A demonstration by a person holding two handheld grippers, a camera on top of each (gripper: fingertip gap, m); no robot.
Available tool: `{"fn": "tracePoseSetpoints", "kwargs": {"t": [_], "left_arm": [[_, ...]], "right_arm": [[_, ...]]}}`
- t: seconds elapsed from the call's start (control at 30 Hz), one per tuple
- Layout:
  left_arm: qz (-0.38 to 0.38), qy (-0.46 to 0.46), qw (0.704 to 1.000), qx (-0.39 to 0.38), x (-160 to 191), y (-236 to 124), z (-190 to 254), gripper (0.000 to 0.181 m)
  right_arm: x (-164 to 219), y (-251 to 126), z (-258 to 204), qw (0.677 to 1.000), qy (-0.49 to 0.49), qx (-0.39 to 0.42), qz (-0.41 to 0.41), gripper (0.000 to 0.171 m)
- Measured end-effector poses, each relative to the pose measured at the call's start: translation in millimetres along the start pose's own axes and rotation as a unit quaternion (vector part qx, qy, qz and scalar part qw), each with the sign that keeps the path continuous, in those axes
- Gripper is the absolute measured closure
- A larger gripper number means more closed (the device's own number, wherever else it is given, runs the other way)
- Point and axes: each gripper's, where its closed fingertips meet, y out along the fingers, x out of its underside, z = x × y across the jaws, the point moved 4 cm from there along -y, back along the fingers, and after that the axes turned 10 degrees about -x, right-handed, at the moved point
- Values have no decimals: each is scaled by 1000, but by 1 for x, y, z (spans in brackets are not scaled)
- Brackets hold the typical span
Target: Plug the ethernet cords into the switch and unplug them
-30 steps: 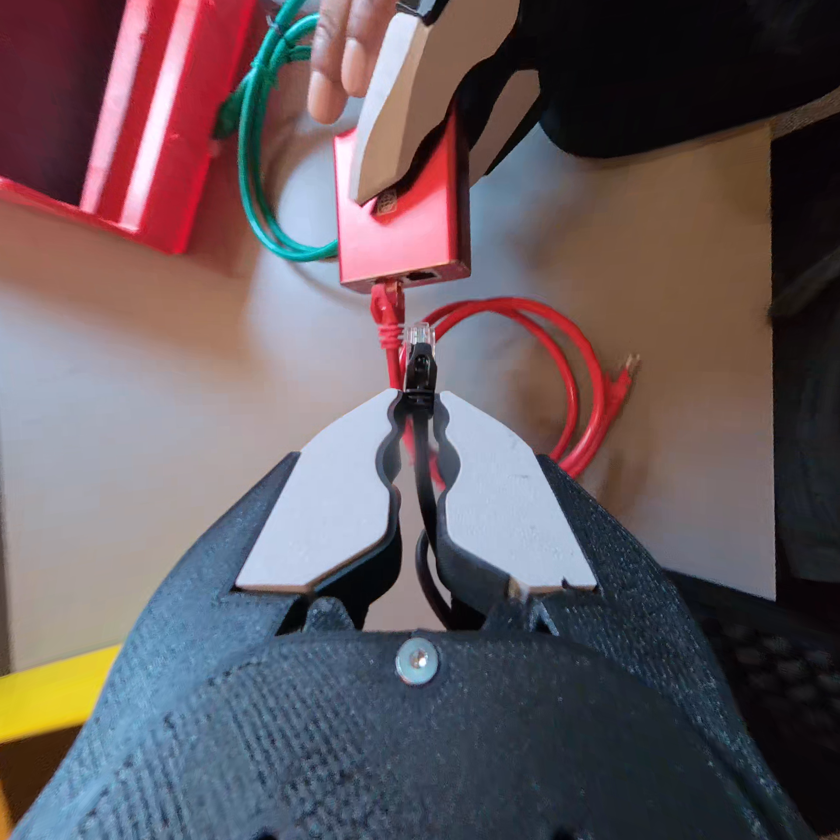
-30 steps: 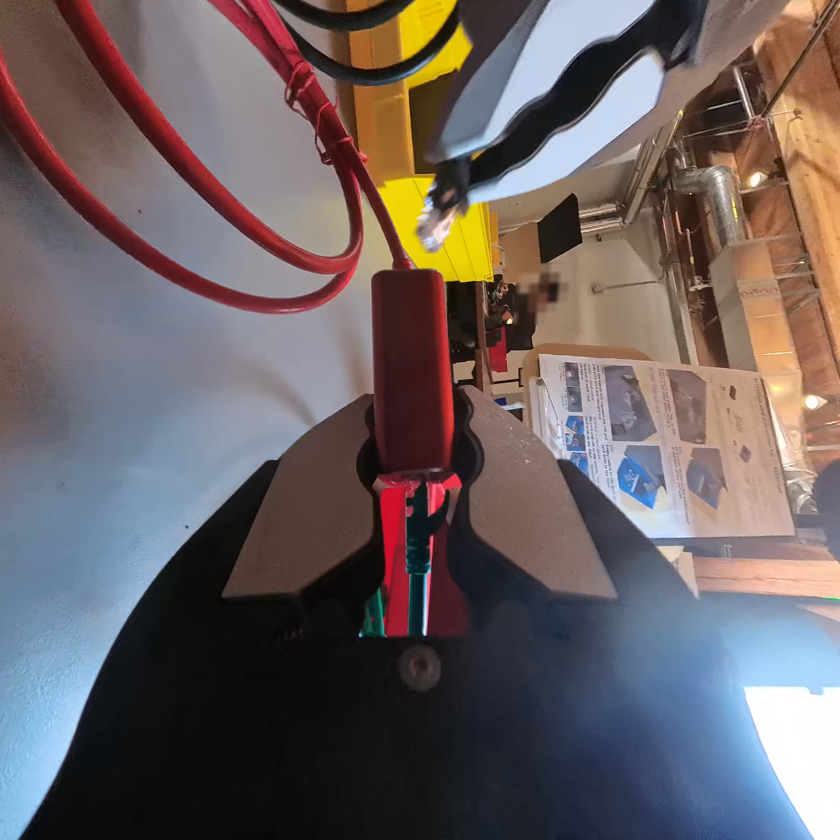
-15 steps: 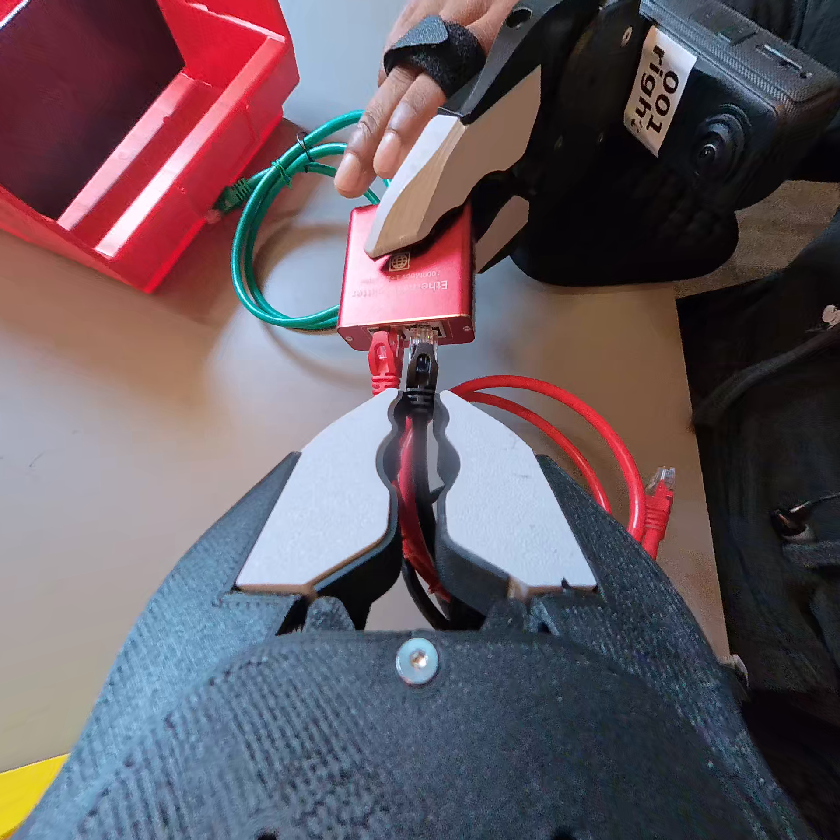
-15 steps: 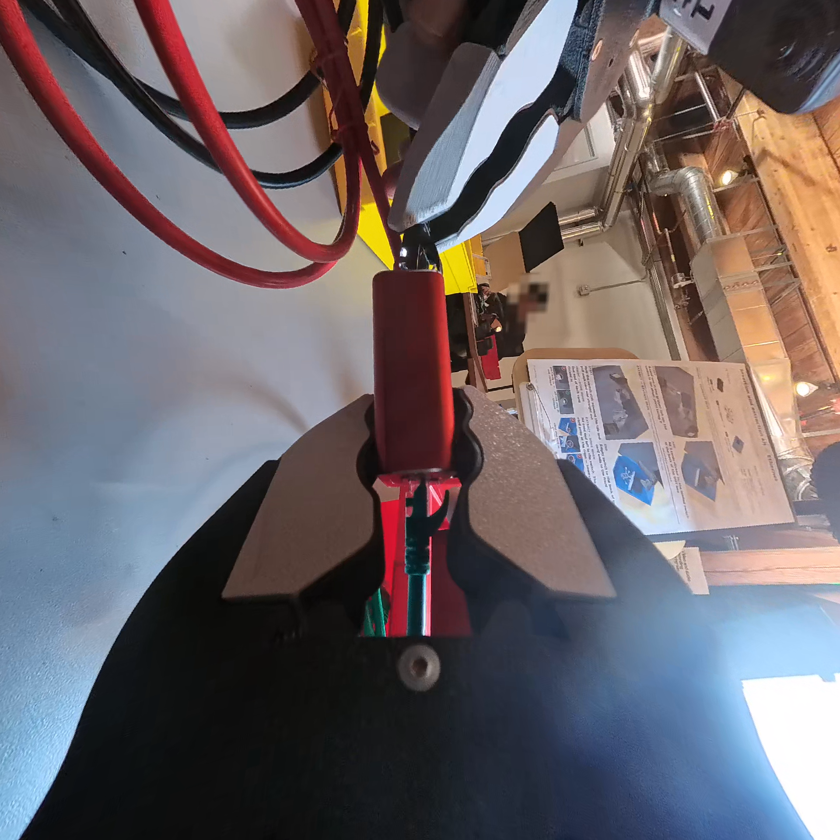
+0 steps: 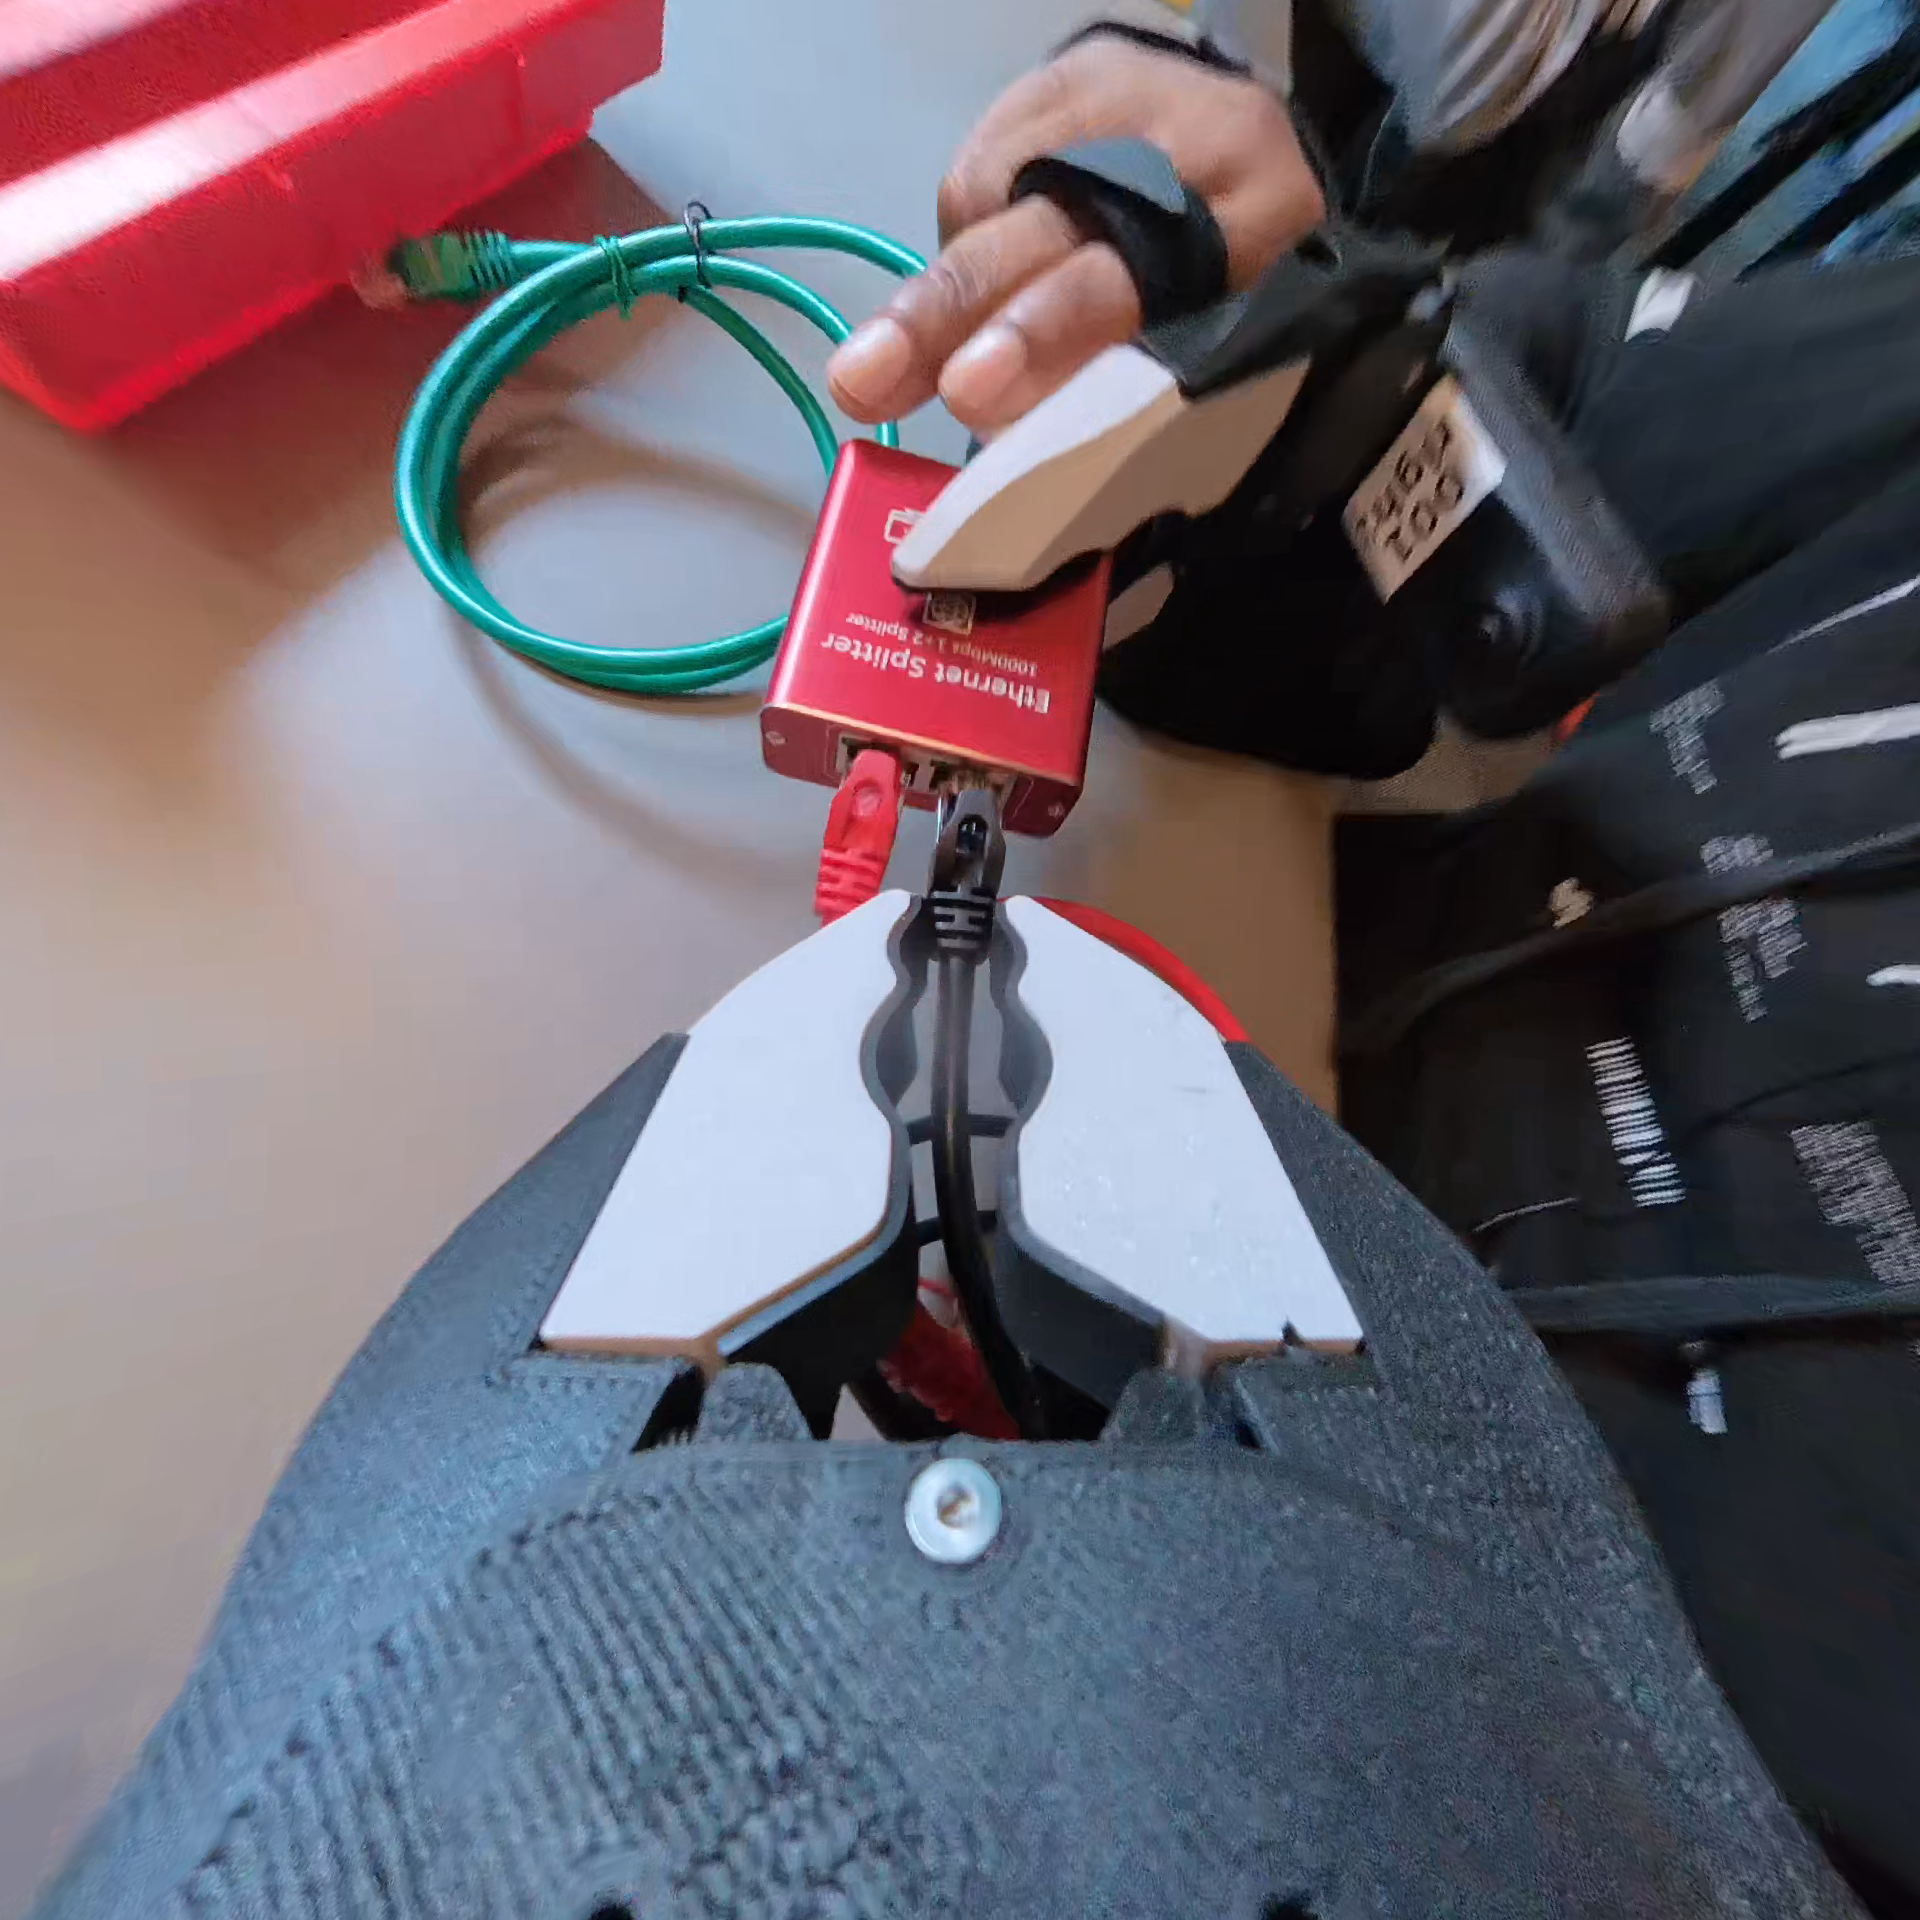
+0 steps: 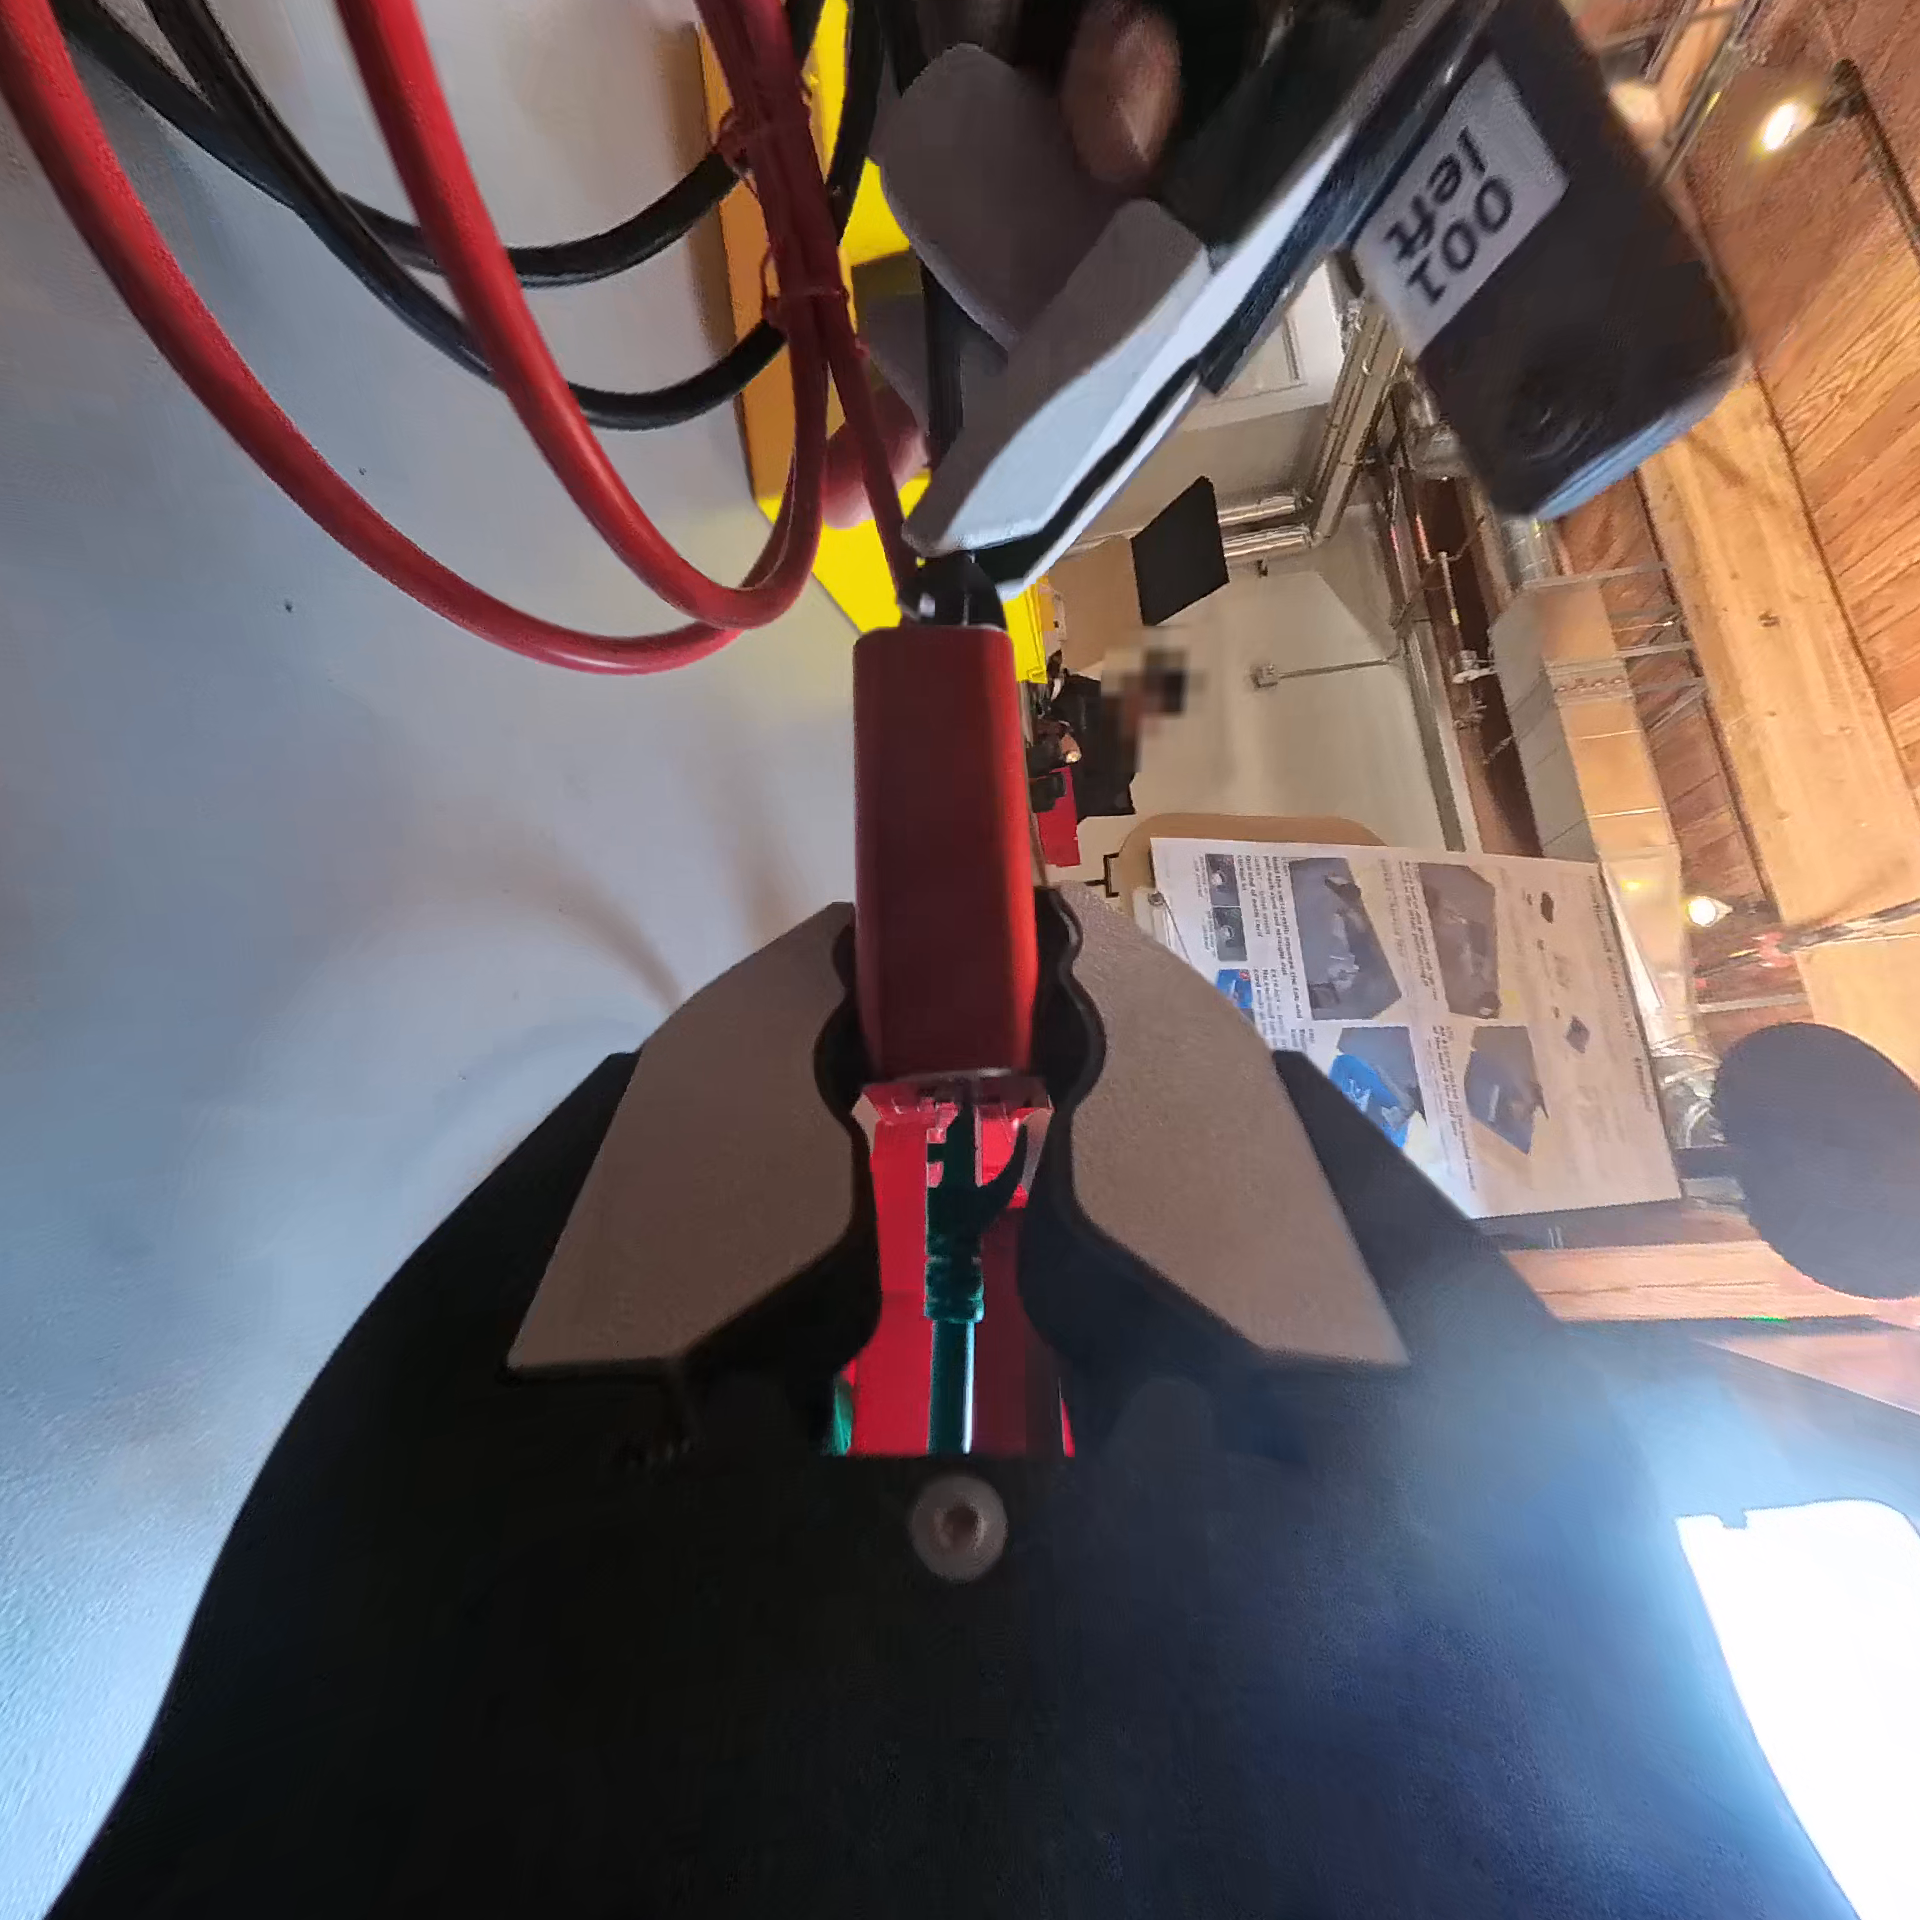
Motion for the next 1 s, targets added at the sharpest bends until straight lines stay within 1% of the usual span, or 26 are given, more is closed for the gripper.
{"fn": "tracePoseSetpoints", "kwargs": {"t": [0.07, 0.17, 0.33, 0.43, 0.53, 0.6, 0.67, 0.73, 0.8, 0.83, 0.87, 0.9, 1.0], "left_arm": [[-15, 3, 1000, -10, 4, 4, -2, 170], [3, 17, 1000, -14, 2, 6, -2, 171], [27, 114, 993, -18, 6, 7, 6, 171], [36, 143, 988, -41, 12, 12, 8, 171], [54, 147, 985, -74, 14, 14, 7, 170], [50, 171, 977, -114, 15, 9, 6, 168], [46, 192, 972, -130, 16, 4, 12, 161], [35, 215, 964, -155, 16, 0, 17, 160], [14, 249, 949, -191, 17, -1, 20, 159], [4, 267, 938, -221, 17, -3, 18, 159], [-5, 283, 925, -255, 17, -7, 15, 155], [-8, 292, 916, -275, 16, -11, 14, 155], [-15, 293, 915, -276, 21, -12, 15, 163]], "right_arm": [[0, 2, -4, 1000, -13, -6, -9, 142], [0, 0, -4, 1000, -11, 0, -5, 143], [-9, -5, -7, 999, -5, -7, 35, 143], [-12, -5, -11, 999, -6, -21, 46, 143], [-14, -4, -12, 998, -12, -25, 48, 143], [-13, -1, -9, 999, -8, -19, 41, 142], [-14, -1, -4, 999, -4, -14, 44, 142], [-16, -2, -1, 999, 6, -13, 50, 142], [-16, -2, -1, 999, 10, -15, 52, 142], [-15, -2, -2, 999, 12, -19, 48, 142], [-13, -3, -3, 999, 16, -21, 45, 142], [-11, -4, -4, 999, 17, -22, 41, 142], [-13, -5, -2, 999, 16, -17, 46, 142]]}}
